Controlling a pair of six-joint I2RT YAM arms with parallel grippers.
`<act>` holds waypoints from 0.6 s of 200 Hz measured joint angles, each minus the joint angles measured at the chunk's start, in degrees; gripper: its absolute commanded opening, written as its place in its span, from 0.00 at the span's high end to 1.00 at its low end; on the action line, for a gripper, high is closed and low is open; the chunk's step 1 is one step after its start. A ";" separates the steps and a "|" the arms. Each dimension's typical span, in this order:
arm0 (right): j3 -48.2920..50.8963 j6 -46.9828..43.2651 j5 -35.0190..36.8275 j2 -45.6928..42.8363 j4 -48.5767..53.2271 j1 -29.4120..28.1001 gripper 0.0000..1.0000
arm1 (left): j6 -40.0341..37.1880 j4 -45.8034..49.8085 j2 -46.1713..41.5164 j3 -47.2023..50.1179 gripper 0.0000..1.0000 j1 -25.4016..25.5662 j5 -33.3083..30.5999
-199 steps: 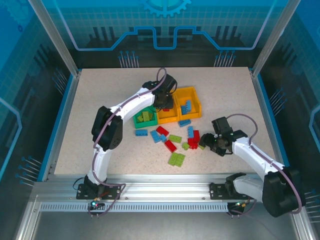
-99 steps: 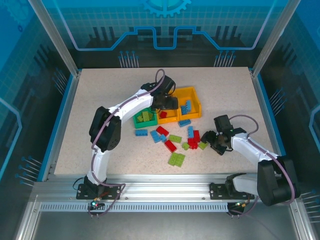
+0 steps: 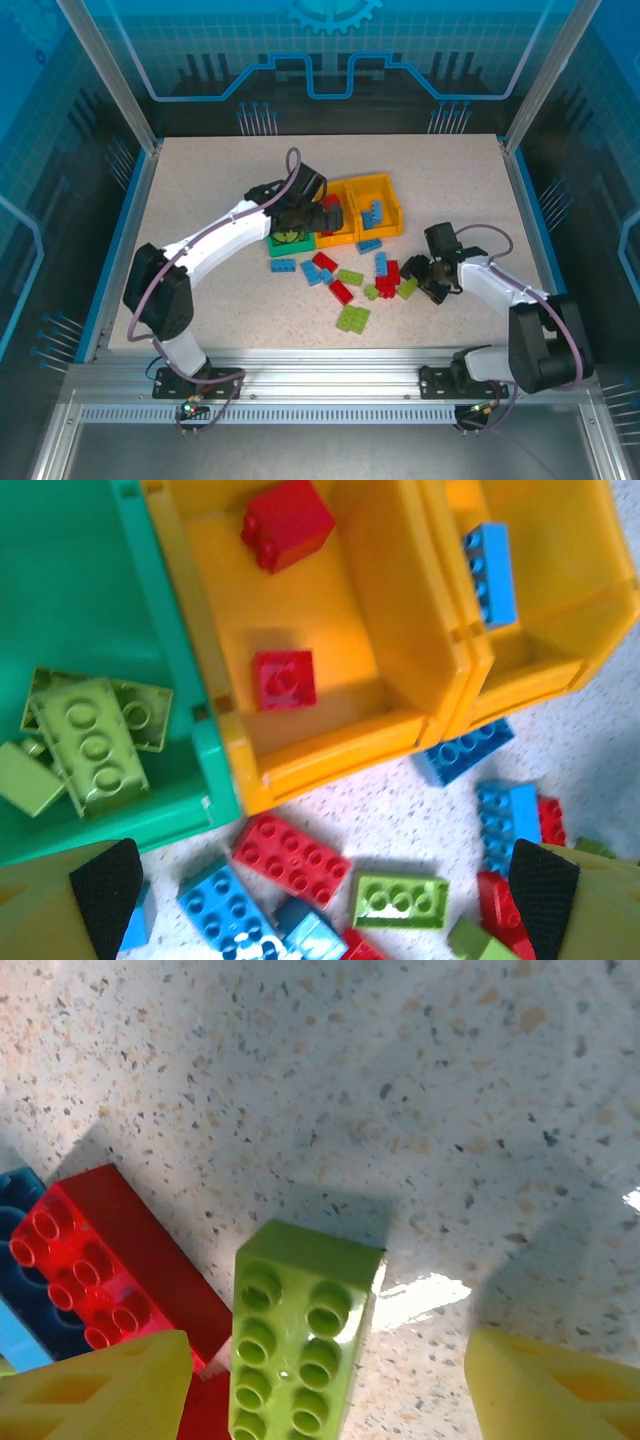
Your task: Sort the legos into containers by color
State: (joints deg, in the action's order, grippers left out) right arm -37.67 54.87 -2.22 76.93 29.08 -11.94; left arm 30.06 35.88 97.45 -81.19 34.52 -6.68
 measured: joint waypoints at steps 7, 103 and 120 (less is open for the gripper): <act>-0.70 -0.04 -0.02 1.20 0.00 0.00 0.30 | -0.13 -0.37 -0.92 1.68 0.01 0.00 -0.07; -5.14 -1.99 2.51 8.13 6.01 0.00 0.64 | -0.20 -2.01 -12.41 16.04 0.01 0.00 -3.76; -5.66 -2.45 2.64 8.02 6.49 0.00 0.70 | -0.17 -2.32 -14.78 18.49 0.01 0.00 -4.72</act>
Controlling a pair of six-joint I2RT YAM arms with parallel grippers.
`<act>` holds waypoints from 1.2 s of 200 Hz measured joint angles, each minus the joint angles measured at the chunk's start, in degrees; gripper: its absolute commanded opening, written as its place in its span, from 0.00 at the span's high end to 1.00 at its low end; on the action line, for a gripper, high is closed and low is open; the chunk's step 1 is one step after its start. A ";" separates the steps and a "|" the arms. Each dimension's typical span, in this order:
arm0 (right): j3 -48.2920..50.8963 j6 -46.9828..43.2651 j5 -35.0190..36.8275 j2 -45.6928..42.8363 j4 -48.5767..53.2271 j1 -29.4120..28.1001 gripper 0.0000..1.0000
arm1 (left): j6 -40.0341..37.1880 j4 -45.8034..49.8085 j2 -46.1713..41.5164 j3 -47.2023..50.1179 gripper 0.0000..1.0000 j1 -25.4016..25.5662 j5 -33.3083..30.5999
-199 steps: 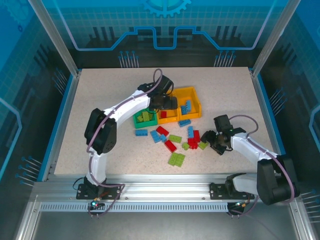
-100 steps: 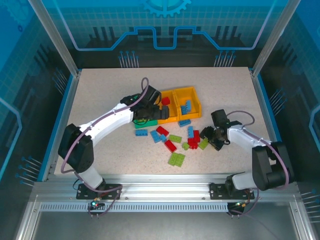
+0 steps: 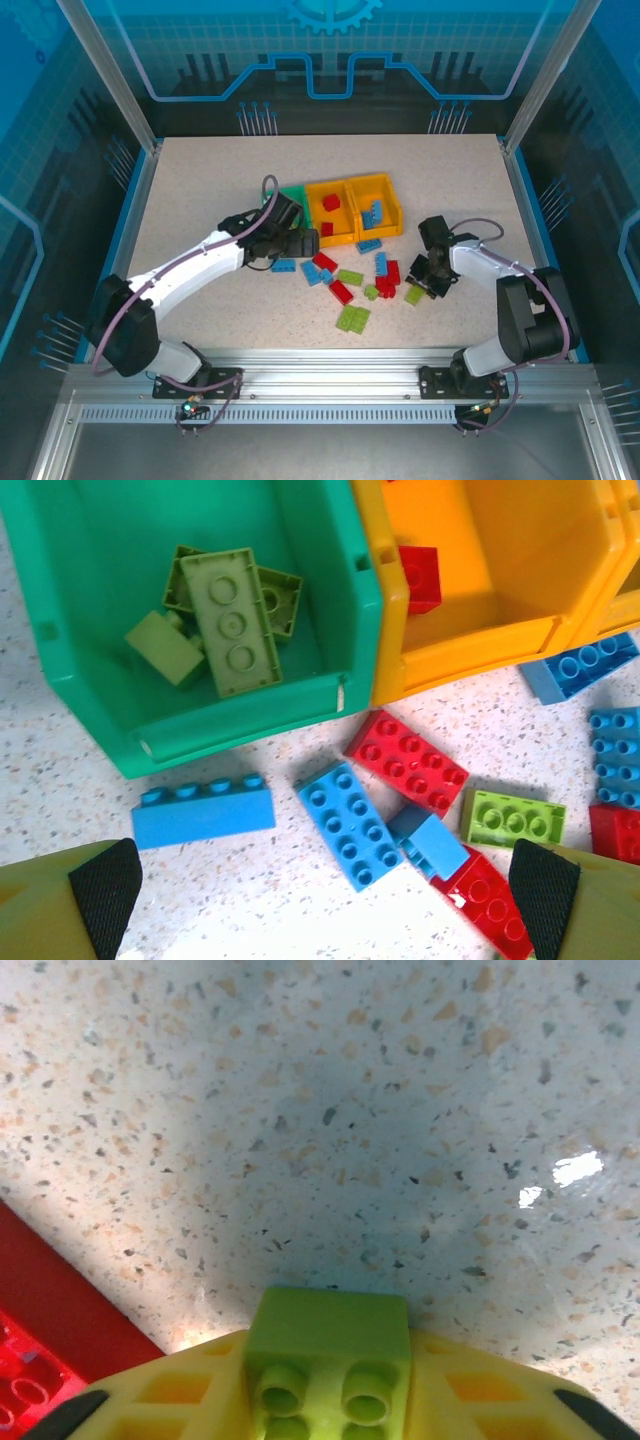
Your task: Sort the legos into containers by color
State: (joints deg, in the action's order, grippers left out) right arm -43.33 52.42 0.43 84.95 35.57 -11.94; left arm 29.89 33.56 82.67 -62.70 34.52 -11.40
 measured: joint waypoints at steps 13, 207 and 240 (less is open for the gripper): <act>-0.26 -0.13 0.02 -0.26 -0.02 0.00 0.73 | 0.07 -0.04 -1.49 1.70 0.01 -0.02 -0.83; -72.04 -8.96 -11.50 37.79 3.69 -25.51 0.71 | 11.17 4.96 -16.68 20.22 0.01 -7.04 -4.87; -85.50 -8.52 -11.85 48.61 6.99 -25.73 0.66 | 12.17 5.16 -16.68 20.81 0.01 -7.06 -3.45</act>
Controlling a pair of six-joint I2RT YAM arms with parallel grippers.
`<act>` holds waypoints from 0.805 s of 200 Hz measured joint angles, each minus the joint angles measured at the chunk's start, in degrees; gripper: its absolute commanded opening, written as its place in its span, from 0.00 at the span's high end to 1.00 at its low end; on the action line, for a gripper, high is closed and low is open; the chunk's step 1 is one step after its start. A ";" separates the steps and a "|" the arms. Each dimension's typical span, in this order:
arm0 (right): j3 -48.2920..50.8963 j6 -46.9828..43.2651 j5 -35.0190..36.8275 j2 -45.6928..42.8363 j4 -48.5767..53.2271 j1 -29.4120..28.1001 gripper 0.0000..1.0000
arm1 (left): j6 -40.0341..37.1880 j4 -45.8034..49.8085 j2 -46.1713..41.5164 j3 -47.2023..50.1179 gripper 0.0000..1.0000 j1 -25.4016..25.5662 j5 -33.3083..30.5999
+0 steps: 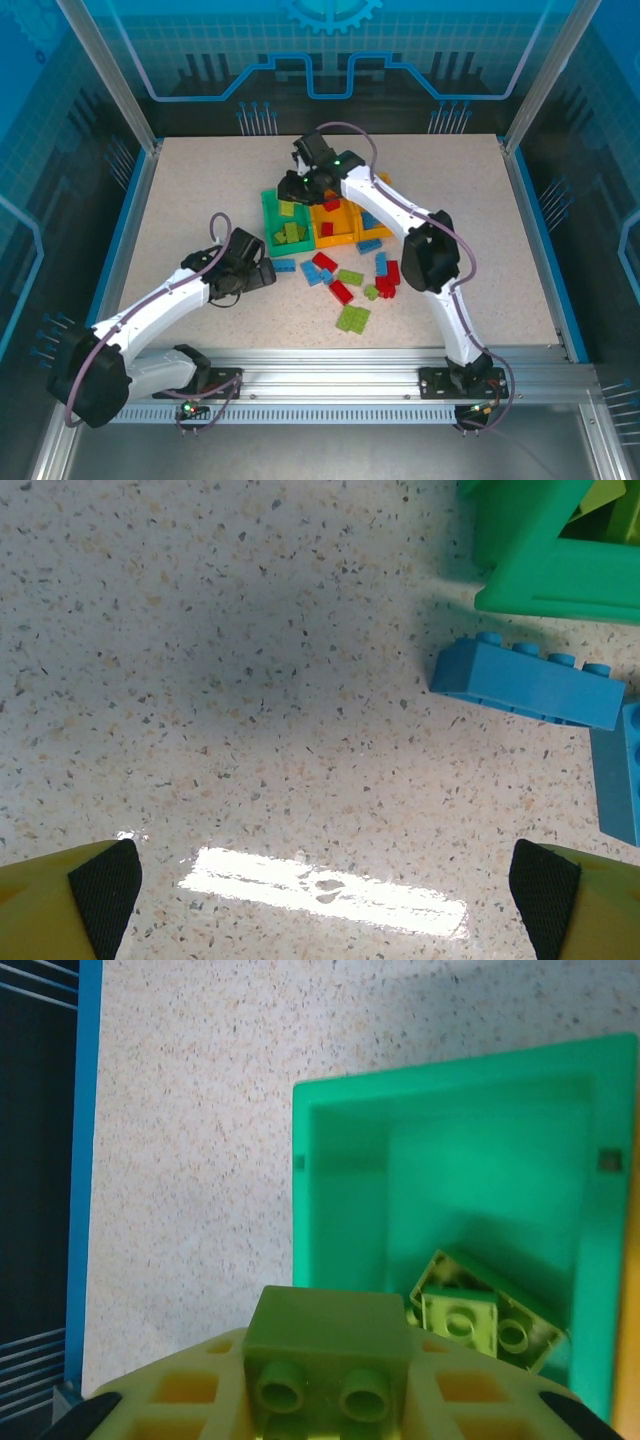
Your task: Sort the legos into containers by color
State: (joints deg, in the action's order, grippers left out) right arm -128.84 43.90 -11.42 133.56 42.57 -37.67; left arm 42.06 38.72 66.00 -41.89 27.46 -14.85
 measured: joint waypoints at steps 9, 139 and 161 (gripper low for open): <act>-3.21 0.00 0.02 2.36 1.29 -0.02 0.64 | 0.04 0.00 0.00 0.00 0.01 0.00 0.28; -2.97 -1.25 0.37 2.58 5.86 -0.94 0.22 | -0.66 -2.03 7.41 -2.89 0.01 0.24 5.44; 4.52 -2.89 0.74 -4.83 5.11 -1.66 0.20 | -2.01 -2.84 11.82 -7.17 0.01 0.98 5.73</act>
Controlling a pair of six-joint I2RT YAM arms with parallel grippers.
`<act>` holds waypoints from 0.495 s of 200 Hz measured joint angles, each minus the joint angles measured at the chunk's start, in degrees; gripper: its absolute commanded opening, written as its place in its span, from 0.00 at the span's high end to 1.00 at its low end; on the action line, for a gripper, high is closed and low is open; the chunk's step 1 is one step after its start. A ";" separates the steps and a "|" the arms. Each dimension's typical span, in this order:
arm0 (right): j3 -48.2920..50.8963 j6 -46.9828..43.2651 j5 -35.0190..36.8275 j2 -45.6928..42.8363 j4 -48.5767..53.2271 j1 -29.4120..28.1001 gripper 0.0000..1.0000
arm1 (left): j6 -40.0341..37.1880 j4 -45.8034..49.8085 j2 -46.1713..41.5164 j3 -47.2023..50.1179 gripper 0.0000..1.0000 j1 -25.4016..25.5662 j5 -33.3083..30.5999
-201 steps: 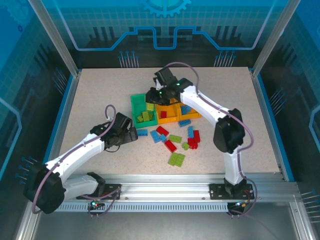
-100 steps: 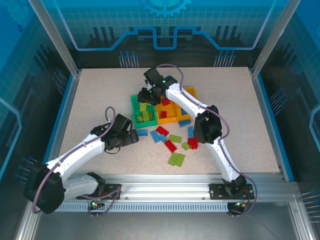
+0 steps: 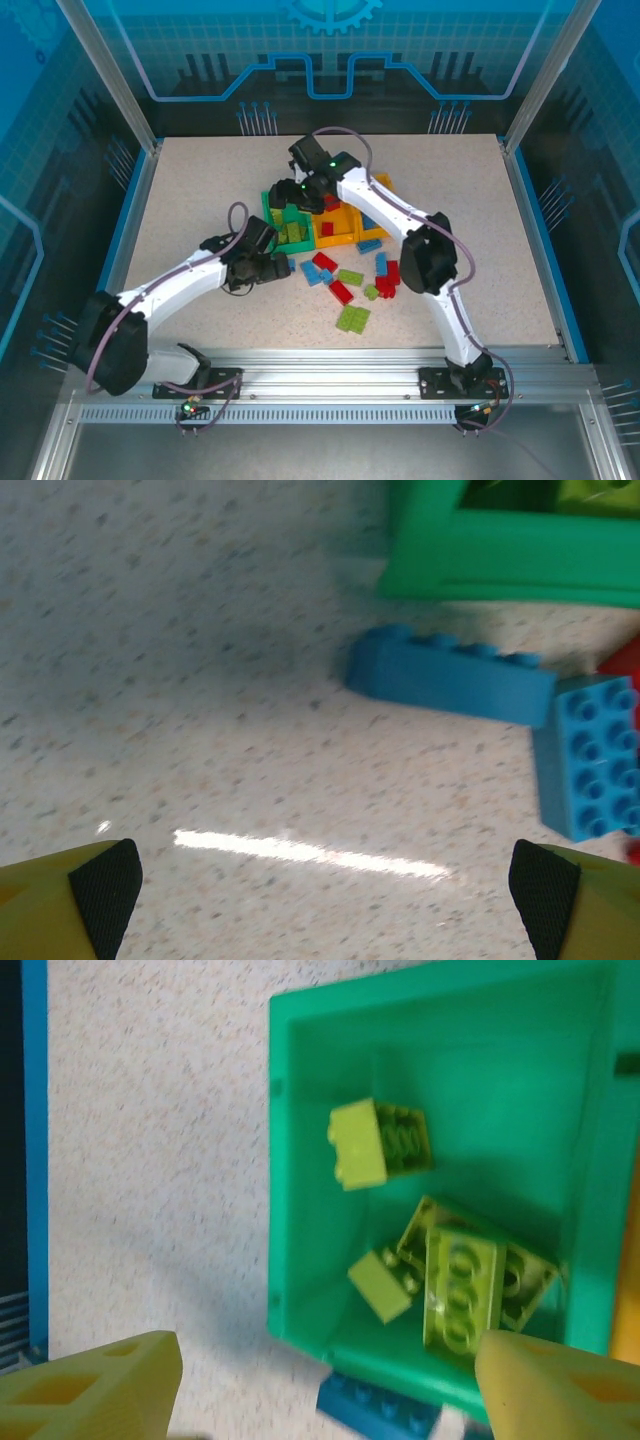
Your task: Sort the legos into containers by color
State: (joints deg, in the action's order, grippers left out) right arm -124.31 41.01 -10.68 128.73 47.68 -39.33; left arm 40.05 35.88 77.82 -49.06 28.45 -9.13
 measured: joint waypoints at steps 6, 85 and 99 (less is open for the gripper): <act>2.62 -0.44 0.37 -2.67 -0.39 -0.09 0.19 | -0.39 -0.31 1.44 -1.33 0.01 0.31 0.00; 44.04 -3.82 10.32 -36.98 -5.33 9.01 0.14 | -4.50 -2.14 14.23 -9.33 0.05 1.95 -0.11; 49.99 -3.98 11.72 -40.59 -5.31 12.17 0.13 | -4.66 -2.19 15.26 -10.01 0.05 1.97 -0.26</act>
State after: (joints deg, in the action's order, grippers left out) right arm -74.32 37.04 1.04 88.14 42.37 -27.16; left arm 35.40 33.69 93.08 -59.07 30.41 -9.39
